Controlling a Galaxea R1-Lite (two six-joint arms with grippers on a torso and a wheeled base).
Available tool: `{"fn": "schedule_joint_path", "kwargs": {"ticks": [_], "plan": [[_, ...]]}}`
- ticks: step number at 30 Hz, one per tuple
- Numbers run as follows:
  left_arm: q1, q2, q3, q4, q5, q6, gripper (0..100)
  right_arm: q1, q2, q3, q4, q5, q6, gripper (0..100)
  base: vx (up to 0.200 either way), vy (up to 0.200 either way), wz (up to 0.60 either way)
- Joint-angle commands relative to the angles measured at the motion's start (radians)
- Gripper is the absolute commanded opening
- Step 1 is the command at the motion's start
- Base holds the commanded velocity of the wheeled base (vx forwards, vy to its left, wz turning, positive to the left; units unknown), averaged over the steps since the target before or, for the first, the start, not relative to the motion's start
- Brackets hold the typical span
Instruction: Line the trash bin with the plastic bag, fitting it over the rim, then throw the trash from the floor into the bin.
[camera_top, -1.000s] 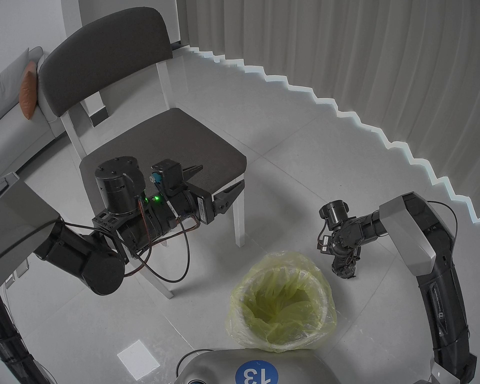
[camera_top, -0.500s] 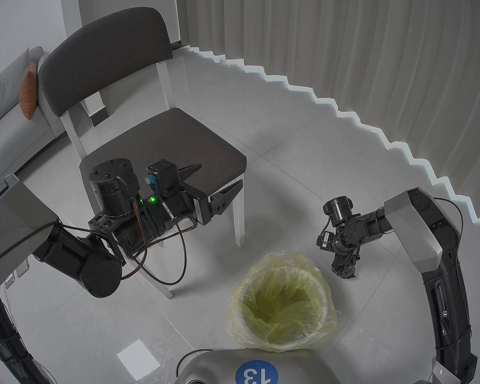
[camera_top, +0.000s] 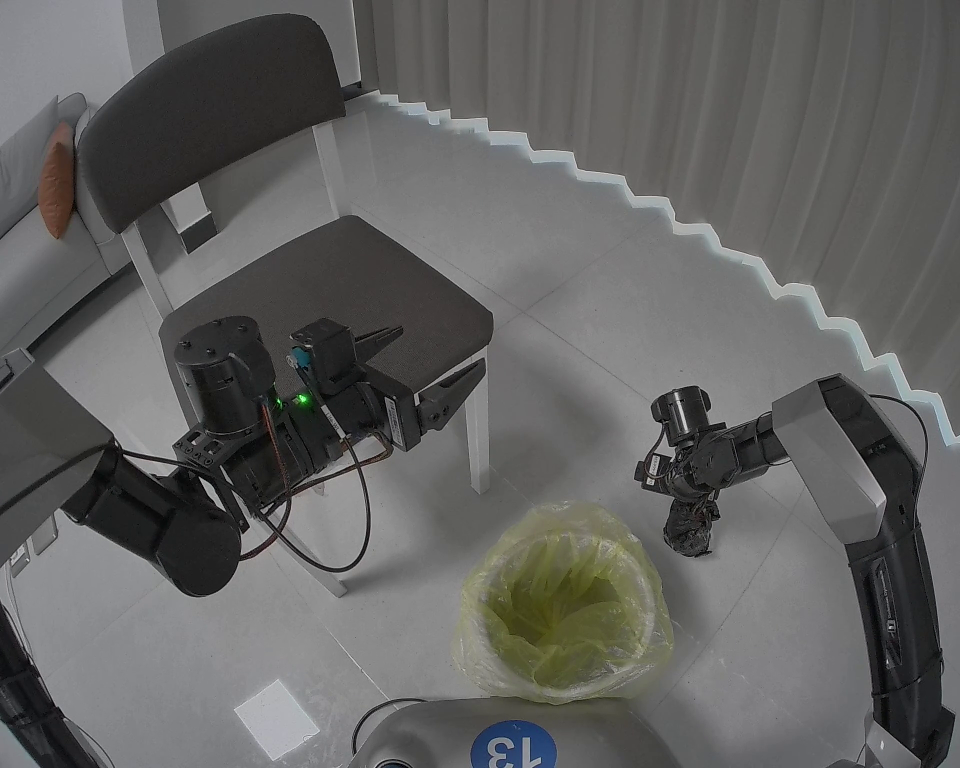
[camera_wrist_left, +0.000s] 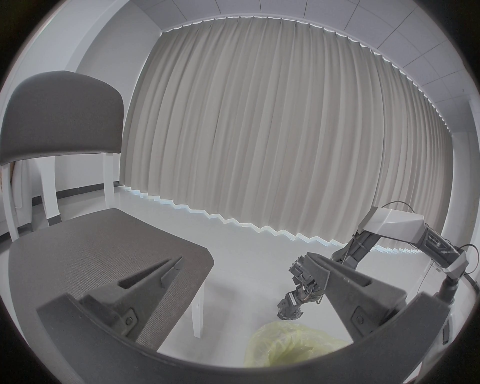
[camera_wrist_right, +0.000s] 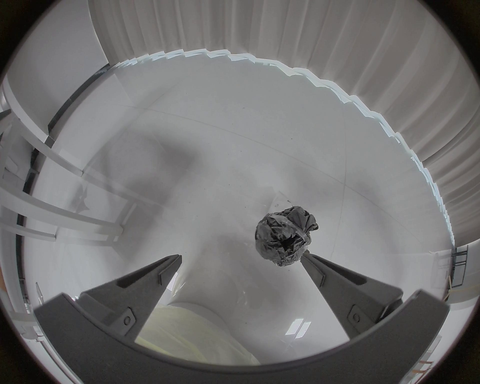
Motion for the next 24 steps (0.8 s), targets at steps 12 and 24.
{"fn": "schedule_joint_path", "kwargs": {"ticks": [12,24], "plan": [[0.018,-0.007,0.015,0.0,-0.028,0.0,100,-0.052,0.058,-0.023,-0.094,0.012,-0.092,100,0.0,0.0,0.0],[0.018,0.001,0.016,-0.028,-0.029,0.0,100,-0.084,0.093,-0.05,-0.088,-0.004,-0.095,100,0.0,0.0,0.0]]}}
